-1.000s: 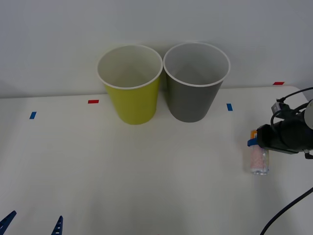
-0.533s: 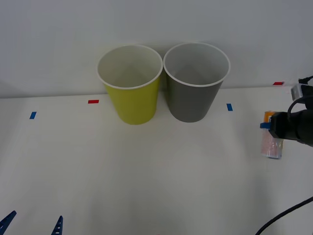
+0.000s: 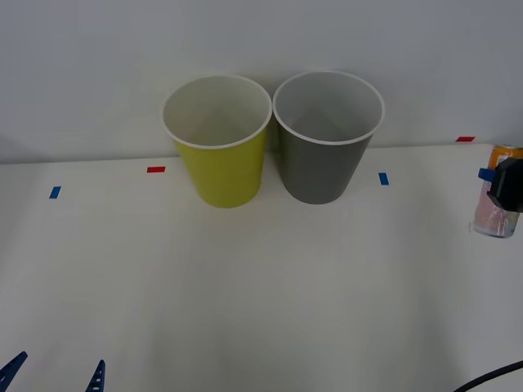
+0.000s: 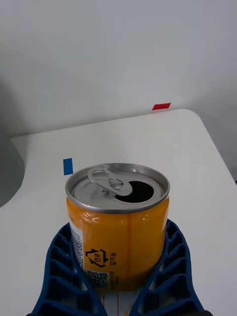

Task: Put cans in the gray bin and PET bottles in the light green bin.

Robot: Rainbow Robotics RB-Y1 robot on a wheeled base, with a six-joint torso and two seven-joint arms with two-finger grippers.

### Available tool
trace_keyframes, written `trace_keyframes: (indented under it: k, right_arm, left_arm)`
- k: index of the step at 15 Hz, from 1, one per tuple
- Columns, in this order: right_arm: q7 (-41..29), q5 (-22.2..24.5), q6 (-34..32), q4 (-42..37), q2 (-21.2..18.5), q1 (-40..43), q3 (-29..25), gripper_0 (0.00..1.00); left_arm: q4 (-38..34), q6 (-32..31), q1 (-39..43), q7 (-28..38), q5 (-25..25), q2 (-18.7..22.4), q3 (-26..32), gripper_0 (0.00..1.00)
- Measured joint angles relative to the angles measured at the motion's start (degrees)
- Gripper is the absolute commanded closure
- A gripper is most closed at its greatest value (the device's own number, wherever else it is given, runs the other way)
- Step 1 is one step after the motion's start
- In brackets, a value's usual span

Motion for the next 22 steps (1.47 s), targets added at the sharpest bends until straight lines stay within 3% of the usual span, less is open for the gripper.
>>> trace_keyframes:
  k: [6,17,22]
  right_arm:
    - [-1.7,5.3,-2.4,-5.1,-1.0,-1.5,3.3,0.99]
    - [-5.9,8.4,-12.1,-5.2,-1.9,-9.2,11.0,1.00]
    - [-7.5,9.2,-21.8,3.1,-4.3,-13.4,17.9,1.00]
  left_arm:
    - [0.0,0.0,0.0,0.0,0.0,0.0,0.0,0.00]
    - [0.0,0.0,0.0,0.0,0.0,0.0,0.0,0.00]
    - [0.0,0.0,0.0,0.0,0.0,0.0,0.0,0.00]
